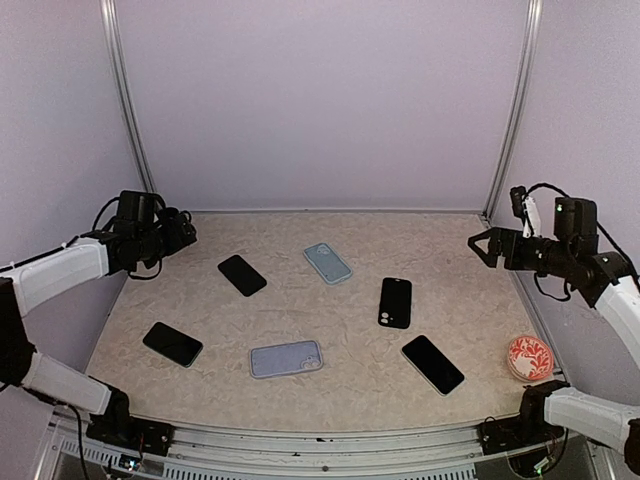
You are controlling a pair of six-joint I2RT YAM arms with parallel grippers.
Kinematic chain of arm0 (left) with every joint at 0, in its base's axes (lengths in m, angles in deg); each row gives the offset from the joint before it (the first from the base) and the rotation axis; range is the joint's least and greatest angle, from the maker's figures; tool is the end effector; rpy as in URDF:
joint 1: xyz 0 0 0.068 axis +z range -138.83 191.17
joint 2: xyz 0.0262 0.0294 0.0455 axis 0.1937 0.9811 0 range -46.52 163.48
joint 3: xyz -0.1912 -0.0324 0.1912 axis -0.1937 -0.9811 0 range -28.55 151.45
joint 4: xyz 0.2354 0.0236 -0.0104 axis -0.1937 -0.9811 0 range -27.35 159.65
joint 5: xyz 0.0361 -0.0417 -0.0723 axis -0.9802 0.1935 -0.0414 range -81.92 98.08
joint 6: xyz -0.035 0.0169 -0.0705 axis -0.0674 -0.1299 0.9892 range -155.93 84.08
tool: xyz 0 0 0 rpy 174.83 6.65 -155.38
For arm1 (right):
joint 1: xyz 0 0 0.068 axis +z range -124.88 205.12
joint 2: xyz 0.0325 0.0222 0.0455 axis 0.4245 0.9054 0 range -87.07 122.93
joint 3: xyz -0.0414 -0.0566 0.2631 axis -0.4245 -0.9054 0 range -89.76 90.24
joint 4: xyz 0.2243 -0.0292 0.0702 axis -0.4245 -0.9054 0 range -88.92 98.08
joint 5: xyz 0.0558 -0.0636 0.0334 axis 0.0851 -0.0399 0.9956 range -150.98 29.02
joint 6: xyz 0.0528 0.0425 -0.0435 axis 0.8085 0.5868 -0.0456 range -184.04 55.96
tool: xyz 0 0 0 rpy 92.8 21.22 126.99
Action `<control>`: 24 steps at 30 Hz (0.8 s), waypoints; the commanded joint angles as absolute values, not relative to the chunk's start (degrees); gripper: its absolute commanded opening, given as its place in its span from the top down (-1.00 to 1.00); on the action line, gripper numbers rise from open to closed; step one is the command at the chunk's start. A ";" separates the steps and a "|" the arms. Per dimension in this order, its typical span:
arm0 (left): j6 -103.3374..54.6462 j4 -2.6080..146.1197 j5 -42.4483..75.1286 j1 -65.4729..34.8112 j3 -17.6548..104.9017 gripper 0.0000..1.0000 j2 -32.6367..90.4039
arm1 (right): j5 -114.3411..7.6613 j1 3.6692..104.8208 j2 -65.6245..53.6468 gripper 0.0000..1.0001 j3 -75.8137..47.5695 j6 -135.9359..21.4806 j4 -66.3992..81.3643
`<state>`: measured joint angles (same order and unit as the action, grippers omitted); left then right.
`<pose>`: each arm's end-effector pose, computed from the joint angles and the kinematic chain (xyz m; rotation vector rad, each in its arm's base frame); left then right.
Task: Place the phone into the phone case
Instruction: Pick up the phone case from the center of the board.
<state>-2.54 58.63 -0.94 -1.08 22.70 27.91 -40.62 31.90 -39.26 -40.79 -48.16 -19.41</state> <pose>0.2875 -0.0513 0.2561 -0.4874 2.1184 -0.2879 0.1810 0.0459 0.3114 -0.0651 2.0522 0.6083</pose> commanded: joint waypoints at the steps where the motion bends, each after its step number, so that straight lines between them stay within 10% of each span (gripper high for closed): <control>1: -3.49 61.69 0.49 -0.36 28.05 -0.98 33.41 | -42.68 33.68 -38.79 -0.99 -42.30 -46.96 -17.31; 24: -5.34 62.19 4.91 0.54 46.15 -0.98 60.07 | -45.42 35.57 -38.27 -0.99 -45.20 -47.51 -17.49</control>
<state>-4.44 63.11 3.72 0.01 43.55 57.44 -44.80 34.77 -38.21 -43.91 -47.46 -18.21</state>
